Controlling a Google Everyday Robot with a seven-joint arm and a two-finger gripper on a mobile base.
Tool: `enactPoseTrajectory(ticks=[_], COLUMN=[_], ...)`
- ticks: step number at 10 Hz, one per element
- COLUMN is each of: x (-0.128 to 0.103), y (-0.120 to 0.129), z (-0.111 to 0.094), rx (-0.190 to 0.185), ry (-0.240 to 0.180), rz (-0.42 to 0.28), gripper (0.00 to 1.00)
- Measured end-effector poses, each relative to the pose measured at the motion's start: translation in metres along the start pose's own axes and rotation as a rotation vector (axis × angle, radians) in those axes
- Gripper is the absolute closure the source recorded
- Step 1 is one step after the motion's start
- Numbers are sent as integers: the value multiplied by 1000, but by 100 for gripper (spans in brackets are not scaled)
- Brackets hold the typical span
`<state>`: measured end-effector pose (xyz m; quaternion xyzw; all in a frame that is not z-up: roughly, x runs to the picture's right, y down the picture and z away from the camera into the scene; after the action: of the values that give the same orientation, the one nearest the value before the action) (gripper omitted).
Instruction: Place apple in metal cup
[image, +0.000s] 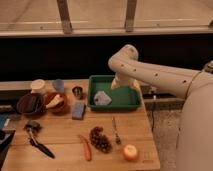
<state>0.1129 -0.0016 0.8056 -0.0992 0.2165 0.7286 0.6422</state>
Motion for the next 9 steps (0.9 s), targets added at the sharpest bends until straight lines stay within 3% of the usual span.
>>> enactPoseTrajectory(ticks=[6,9], x=[0,28], y=[1,7], z=[0,5], rx=[2,11], ry=[1,33], rz=[-4,-57], gripper=[20,20])
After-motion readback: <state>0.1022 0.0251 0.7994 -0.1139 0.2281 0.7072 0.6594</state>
